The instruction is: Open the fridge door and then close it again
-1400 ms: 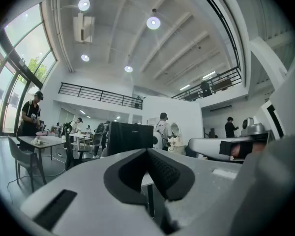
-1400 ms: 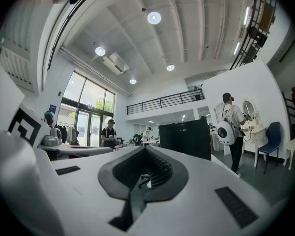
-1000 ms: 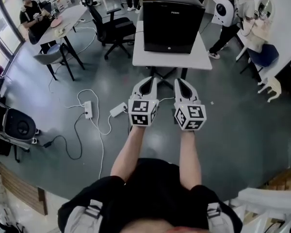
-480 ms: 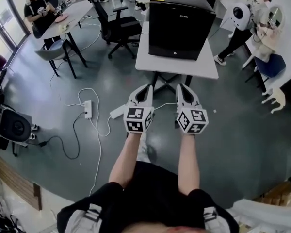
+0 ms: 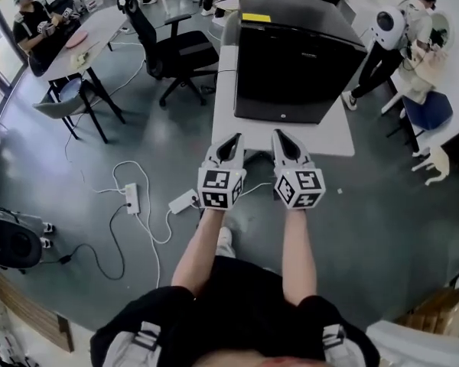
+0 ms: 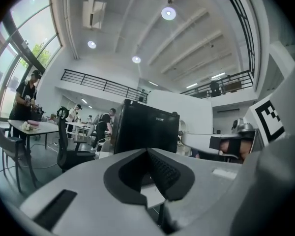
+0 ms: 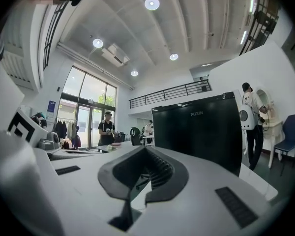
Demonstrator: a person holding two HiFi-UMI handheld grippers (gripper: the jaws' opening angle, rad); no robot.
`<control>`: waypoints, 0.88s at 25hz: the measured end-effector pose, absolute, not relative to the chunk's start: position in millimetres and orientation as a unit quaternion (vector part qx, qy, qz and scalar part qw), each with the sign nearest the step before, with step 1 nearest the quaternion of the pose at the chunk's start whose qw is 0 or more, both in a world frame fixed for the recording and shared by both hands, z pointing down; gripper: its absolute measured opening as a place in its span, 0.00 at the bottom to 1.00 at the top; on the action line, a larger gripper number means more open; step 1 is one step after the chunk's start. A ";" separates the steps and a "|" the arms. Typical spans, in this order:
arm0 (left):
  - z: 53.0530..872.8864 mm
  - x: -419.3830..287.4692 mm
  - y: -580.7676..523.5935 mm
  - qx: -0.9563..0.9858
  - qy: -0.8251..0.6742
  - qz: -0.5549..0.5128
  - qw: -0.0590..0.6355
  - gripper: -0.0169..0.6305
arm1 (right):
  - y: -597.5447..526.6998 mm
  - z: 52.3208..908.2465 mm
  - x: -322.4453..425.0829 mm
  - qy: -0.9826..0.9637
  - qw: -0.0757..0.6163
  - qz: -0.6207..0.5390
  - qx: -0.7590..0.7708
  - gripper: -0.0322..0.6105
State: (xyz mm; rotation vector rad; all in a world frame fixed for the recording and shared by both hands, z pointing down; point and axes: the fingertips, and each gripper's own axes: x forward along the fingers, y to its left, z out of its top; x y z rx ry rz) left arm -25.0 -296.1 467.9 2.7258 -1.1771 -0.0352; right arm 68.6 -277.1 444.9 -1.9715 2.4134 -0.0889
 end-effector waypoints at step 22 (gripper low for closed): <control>431.9 44.0 -512.5 0.941 -0.337 0.014 -0.020 0.24 | -502.8 328.5 91.1 0.745 -0.262 0.226 -0.570 0.23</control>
